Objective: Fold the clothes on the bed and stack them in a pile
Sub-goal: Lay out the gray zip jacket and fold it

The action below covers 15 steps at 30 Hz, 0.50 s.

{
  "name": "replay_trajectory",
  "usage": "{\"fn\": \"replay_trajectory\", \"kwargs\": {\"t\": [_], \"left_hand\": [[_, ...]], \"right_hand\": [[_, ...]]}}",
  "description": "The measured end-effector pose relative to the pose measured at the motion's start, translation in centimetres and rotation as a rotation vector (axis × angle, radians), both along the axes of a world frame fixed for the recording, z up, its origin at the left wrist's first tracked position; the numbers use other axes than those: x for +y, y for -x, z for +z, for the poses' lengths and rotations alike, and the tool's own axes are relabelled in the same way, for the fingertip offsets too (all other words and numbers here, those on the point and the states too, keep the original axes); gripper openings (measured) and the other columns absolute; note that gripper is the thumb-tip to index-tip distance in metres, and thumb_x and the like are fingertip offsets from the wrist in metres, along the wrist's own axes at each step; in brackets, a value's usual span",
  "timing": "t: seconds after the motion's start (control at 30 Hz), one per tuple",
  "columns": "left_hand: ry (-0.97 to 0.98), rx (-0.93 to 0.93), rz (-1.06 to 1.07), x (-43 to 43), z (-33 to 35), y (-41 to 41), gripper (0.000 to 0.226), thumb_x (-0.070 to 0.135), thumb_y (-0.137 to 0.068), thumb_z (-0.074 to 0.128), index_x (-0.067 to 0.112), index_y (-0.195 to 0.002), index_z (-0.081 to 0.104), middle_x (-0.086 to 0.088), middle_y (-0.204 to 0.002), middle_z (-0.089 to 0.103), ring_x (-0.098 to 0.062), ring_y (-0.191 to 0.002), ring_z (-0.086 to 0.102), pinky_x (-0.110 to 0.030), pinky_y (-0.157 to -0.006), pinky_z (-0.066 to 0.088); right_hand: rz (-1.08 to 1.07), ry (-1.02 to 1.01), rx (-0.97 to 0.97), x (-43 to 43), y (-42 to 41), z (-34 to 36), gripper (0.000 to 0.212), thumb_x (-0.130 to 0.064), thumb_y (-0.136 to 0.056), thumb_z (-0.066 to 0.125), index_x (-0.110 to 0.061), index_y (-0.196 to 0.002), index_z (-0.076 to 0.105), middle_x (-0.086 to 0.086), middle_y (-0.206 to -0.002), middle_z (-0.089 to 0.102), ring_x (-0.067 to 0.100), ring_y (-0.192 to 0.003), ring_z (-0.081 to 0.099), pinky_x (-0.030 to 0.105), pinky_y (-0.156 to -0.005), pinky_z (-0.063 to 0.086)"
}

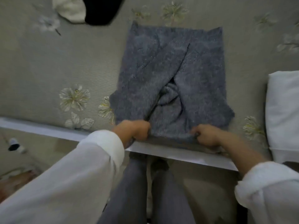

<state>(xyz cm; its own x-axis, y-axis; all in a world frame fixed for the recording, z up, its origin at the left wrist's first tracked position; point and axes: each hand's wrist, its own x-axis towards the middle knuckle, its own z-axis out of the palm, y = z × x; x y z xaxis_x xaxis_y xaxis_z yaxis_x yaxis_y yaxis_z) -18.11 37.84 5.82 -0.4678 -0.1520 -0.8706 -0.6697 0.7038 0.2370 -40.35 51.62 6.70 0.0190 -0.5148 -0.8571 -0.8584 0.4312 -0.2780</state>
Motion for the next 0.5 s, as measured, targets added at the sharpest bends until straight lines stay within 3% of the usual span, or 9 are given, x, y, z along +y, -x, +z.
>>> {"fn": "replay_trajectory", "kwargs": {"t": [0.07, 0.13, 0.2, 0.27, 0.3, 0.4, 0.5], "left_hand": [[-0.101, -0.083, -0.057, 1.9, 0.8, -0.6, 0.010, 0.016, -0.090, 0.050, 0.013, -0.098, 0.056, -0.012, -0.101, 0.056, -0.024, -0.078, 0.050, -0.035, -0.072, 0.042], [-0.205, -0.190, -0.058, 2.8, 1.9, -0.8, 0.019, 0.013, -0.089, 0.048, 0.015, -0.105, 0.057, -0.014, -0.110, 0.056, -0.027, -0.085, 0.053, -0.035, -0.071, 0.040], [-0.276, -0.303, -0.057, 2.3, 2.9, -0.7, 0.034, 0.010, -0.086, 0.049, 0.011, -0.119, 0.054, -0.013, -0.113, 0.054, -0.031, -0.095, 0.055, -0.032, -0.067, 0.042], [-0.344, -0.376, 0.018, 0.7, 3.8, -0.1, 0.040, 0.004, -0.083, 0.052, 0.005, -0.123, 0.053, -0.012, -0.105, 0.053, -0.029, -0.088, 0.054, -0.031, -0.065, 0.046], [-0.369, -0.393, 0.081, -0.5, 4.2, 0.2, 0.039, 0.002, -0.082, 0.053, 0.002, -0.121, 0.054, -0.015, -0.105, 0.054, -0.031, -0.089, 0.055, -0.035, -0.070, 0.050], [-0.403, -0.346, 0.282, -4.9, 5.3, 1.5, 0.028, -0.004, -0.078, 0.054, 0.000, -0.105, 0.061, -0.029, -0.111, 0.060, -0.041, -0.101, 0.061, -0.049, -0.090, 0.051], [-0.360, -0.201, 0.395, -10.3, 6.0, 3.0, 0.014, 0.005, -0.082, 0.057, 0.012, -0.091, 0.066, -0.021, -0.107, 0.066, -0.039, -0.103, 0.063, -0.056, -0.091, 0.050]], "right_hand": [[0.006, -0.086, -0.088, 1.3, -0.4, 1.2, 0.043, -0.004, -0.088, 0.045, -0.038, -0.069, 0.061, -0.002, -0.091, 0.062, 0.015, -0.081, 0.054, 0.029, -0.079, 0.047], [0.003, -0.201, -0.146, 1.7, -0.5, 2.1, 0.051, -0.004, -0.084, 0.047, -0.042, -0.051, 0.056, -0.012, -0.068, 0.051, 0.007, -0.062, 0.044, 0.020, -0.060, 0.040], [0.059, -0.343, -0.170, 1.3, -0.2, 2.8, 0.038, -0.006, -0.079, 0.053, -0.040, -0.063, 0.062, -0.012, -0.059, 0.048, 0.006, -0.053, 0.040, 0.019, -0.049, 0.034], [0.053, -0.409, -0.204, 0.0, 0.7, 3.5, 0.008, -0.008, -0.075, 0.058, -0.014, -0.074, 0.061, -0.007, -0.051, 0.042, 0.011, -0.046, 0.032, 0.026, -0.051, 0.029], [0.027, -0.382, -0.223, -0.9, 1.4, 3.8, 0.005, -0.008, -0.073, 0.059, -0.007, -0.071, 0.055, -0.007, -0.048, 0.038, 0.012, -0.045, 0.029, 0.028, -0.052, 0.026], [-0.061, -0.160, -0.176, -4.1, 4.3, 5.0, 0.016, -0.009, -0.070, 0.064, -0.014, -0.062, 0.052, -0.011, -0.049, 0.041, 0.010, -0.053, 0.035, 0.024, -0.051, 0.029], [-0.162, 0.127, -0.024, -7.5, 8.0, 6.0, 0.011, -0.017, -0.072, 0.072, -0.015, -0.081, 0.066, -0.003, -0.071, 0.058, 0.010, -0.062, 0.048, 0.025, -0.055, 0.037]]}}
